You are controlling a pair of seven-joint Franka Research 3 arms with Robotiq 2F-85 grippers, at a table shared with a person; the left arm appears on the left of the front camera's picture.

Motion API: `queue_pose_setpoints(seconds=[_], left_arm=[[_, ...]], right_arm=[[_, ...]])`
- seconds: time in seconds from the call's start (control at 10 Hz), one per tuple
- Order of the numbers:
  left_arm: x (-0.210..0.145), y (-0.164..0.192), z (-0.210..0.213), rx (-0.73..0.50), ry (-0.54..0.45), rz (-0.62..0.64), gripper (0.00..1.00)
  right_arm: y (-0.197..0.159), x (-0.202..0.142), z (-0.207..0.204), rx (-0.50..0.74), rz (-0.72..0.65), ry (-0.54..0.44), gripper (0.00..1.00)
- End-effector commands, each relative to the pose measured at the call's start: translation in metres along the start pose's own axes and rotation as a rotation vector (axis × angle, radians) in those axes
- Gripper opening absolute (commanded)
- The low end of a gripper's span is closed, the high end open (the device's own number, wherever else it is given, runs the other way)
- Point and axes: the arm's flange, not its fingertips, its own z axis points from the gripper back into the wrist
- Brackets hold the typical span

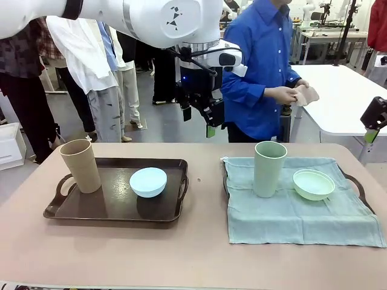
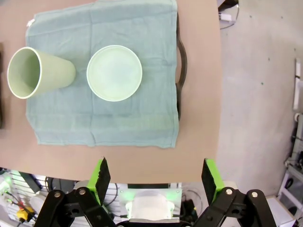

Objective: Set up a tray with a mat and arrange the tableware.
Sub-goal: Pick up the Picnic Bowl and Reusable plastic cup from the Handle tray in front of the human's position and hold them in the air.

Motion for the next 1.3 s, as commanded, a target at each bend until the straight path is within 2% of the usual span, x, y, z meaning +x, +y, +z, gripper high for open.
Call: queue_pose_setpoints(seconds=[0.0,0.2,0.3,0.5,0.7,0.9,1.2], left_arm=[[-0.006,0.002,-0.001,-0.018,-0.012,-0.013,1.0],[0.0,0.0,0.0,0.0,0.0,0.0,1.0],[-0.013,0.007,0.003,-0.05,-0.056,0.004,1.0],[-0.073,0.037,0.014,-0.125,-0.155,0.094,1.0],[-0.138,0.063,0.023,-0.143,-0.188,0.206,1.0],[-0.205,0.091,0.034,-0.17,-0.241,0.361,1.0],[-0.281,0.134,0.032,-0.264,-0.313,0.554,1.0]], right_arm=[[-0.002,0.002,-0.001,-0.002,0.007,-0.005,1.0],[0.0,0.0,0.0,0.0,0.0,0.0,1.0],[-0.007,-0.006,0.0,-0.006,0.014,-0.032,1.0],[-0.018,-0.012,-0.007,0.017,0.012,-0.017,1.0],[-0.025,-0.016,-0.007,0.093,0.013,-0.005,1.0],[-0.044,-0.013,-0.002,0.238,-0.001,0.041,1.0],[-0.09,-0.001,0.0,0.545,-0.065,0.081,1.0]])
